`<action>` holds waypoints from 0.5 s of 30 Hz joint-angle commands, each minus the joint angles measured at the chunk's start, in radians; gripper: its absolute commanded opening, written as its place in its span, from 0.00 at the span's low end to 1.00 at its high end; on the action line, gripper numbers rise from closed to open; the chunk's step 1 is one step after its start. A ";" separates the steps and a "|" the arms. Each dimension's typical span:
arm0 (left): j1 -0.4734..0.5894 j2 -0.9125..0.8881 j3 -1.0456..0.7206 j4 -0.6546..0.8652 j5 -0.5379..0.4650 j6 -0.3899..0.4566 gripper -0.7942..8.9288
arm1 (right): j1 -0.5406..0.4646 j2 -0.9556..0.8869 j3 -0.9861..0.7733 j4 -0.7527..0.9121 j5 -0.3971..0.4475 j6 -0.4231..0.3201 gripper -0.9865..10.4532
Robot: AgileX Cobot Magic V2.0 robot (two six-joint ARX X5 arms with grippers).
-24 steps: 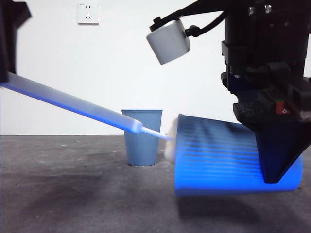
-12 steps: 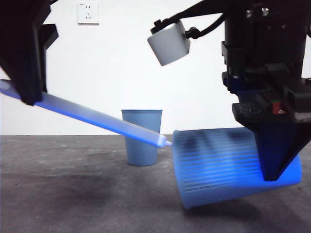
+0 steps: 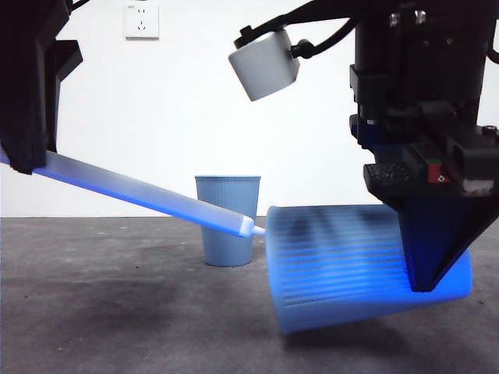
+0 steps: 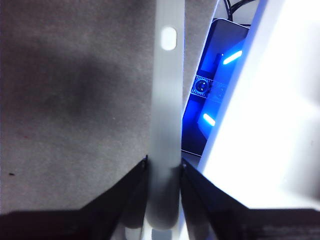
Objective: Pick up the cup brush,pick up the cup,insert the brush into the cup,clean the cup,put the cup brush back,put the cup back to the fixed position on the table
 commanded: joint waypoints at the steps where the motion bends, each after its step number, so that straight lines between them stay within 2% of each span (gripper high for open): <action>1: 0.011 -0.011 -0.004 0.004 -0.007 -0.025 0.07 | 0.008 -0.013 0.003 -0.002 0.002 0.006 0.07; 10: 0.062 -0.091 -0.004 -0.072 -0.068 -0.025 0.07 | 0.007 -0.068 0.003 -0.034 0.039 0.025 0.07; 15: 0.104 -0.157 -0.004 -0.098 -0.067 -0.025 0.07 | 0.007 -0.132 0.003 -0.041 0.058 0.052 0.07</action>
